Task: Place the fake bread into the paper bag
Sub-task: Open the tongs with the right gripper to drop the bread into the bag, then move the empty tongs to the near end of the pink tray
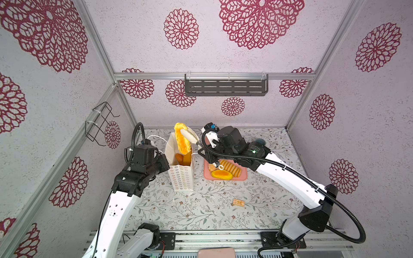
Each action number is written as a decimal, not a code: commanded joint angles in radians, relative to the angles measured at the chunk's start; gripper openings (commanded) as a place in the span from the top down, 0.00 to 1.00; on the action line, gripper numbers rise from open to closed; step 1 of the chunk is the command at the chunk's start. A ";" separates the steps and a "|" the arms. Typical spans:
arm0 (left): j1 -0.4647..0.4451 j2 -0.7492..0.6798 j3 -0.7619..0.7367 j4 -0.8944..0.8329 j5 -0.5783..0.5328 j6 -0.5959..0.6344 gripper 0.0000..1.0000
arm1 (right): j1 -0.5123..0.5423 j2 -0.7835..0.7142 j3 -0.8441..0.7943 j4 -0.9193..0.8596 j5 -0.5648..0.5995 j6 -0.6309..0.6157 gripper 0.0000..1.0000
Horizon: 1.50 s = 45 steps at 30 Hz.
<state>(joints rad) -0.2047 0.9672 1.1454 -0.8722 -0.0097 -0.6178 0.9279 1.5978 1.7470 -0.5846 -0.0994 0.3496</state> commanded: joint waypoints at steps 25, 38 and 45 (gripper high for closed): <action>0.006 0.010 -0.007 0.028 0.008 0.012 1.00 | -0.106 -0.272 -0.119 -0.018 0.169 0.046 0.55; 0.005 0.022 -0.004 0.048 0.029 0.016 1.00 | -0.442 -0.438 -0.505 -0.204 -0.023 0.213 0.57; 0.005 0.018 -0.010 0.051 0.044 0.018 1.00 | -0.535 -0.483 -0.730 -0.171 -0.141 0.241 0.55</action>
<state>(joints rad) -0.2047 0.9829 1.1431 -0.8394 0.0189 -0.6170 0.4091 1.1698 1.0416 -0.7746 -0.1631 0.5529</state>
